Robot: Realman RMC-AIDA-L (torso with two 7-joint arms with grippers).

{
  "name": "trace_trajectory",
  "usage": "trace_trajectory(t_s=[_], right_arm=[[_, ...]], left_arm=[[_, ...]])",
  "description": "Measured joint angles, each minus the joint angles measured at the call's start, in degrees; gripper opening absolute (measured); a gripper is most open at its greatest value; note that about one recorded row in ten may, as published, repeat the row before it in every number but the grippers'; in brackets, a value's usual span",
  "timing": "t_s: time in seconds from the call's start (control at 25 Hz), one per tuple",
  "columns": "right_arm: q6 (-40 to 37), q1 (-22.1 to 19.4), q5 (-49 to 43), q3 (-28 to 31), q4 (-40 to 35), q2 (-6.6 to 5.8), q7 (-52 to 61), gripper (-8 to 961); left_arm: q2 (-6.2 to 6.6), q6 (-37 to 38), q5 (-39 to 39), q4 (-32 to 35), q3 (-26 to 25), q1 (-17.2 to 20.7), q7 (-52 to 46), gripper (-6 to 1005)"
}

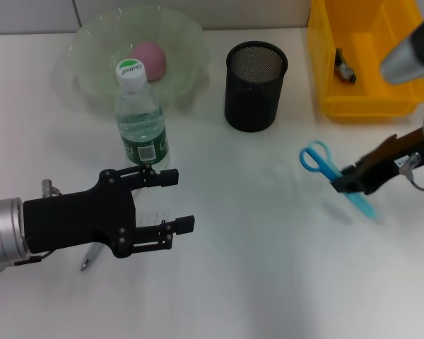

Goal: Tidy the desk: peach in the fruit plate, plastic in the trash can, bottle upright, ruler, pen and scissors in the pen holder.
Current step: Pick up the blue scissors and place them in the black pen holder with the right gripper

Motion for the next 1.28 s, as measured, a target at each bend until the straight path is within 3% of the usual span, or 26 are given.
trace_trajectory(t_s=[0.36,0.52,0.56,0.68,0.72,0.76,0.88,0.92,1.12,1.28], right_arm=[[2.0,-3.1,24.1,11.4,5.4,-0.09,-17.0,229],[4.2,-2.6,38.9,16.1,16.1,-0.15,-32.3,232],[4.2,-2.6,38.9,16.1,16.1,-0.15,-32.3,233],[6.6,-2.1,47.4,17.2,24.1,-0.13,-42.9,235],[8.5,-1.6,54.0,17.4,30.1,-0.06,-49.8,236],[8.5,-1.6,54.0,17.4,30.1,-0.06,-49.8,237],[9.8,0.0,67.0,17.2,41.9,0.07,-64.4,239],[9.9,1.5,73.6,17.0,48.9,0.10,-74.4,240],[11.8,5.0,81.1,17.3,58.9,0.23,-88.7,243],[15.8,6.6,82.7,17.1,61.1,0.35,-92.7,247]], left_arm=[[-0.01,-0.7,0.0,0.0,0.0,-0.1,0.6,752],[-0.08,-1.1,0.0,0.0,0.0,-0.1,0.6,752],[-0.08,-1.1,0.0,0.0,0.0,-0.1,0.6,752],[-0.11,-1.2,0.0,0.0,0.0,-0.1,0.6,752],[-0.11,-1.3,0.0,-0.1,0.0,-0.1,0.6,752],[-0.11,-1.3,0.0,-0.1,0.0,-0.1,0.6,752],[-0.09,-1.6,0.0,-0.1,0.0,-0.1,0.8,751],[-0.14,-2.0,0.0,-0.2,0.0,-0.3,1.2,751],[-0.18,-2.1,0.0,-1.0,0.1,-0.8,1.3,751],[-0.14,-2.2,0.0,-1.1,0.1,-0.8,1.3,751]])
